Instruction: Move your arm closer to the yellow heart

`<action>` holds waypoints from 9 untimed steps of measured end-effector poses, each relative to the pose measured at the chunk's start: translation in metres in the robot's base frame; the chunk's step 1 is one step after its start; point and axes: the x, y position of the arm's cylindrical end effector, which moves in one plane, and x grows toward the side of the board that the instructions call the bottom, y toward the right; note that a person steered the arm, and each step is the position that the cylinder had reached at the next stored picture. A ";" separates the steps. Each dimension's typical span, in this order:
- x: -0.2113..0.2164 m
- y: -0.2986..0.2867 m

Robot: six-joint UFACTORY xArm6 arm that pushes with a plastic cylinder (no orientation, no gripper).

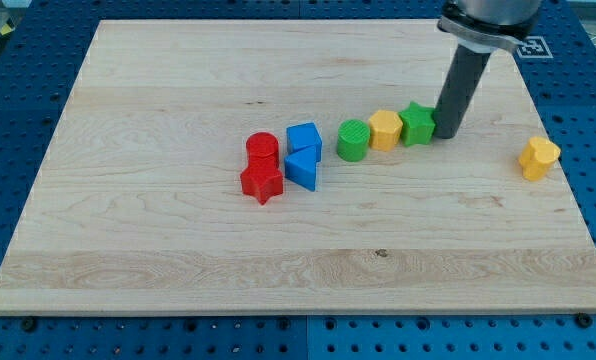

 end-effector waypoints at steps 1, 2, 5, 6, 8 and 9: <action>0.001 -0.022; 0.001 -0.024; -0.075 0.184; -0.075 0.184; 0.024 0.178; 0.086 0.178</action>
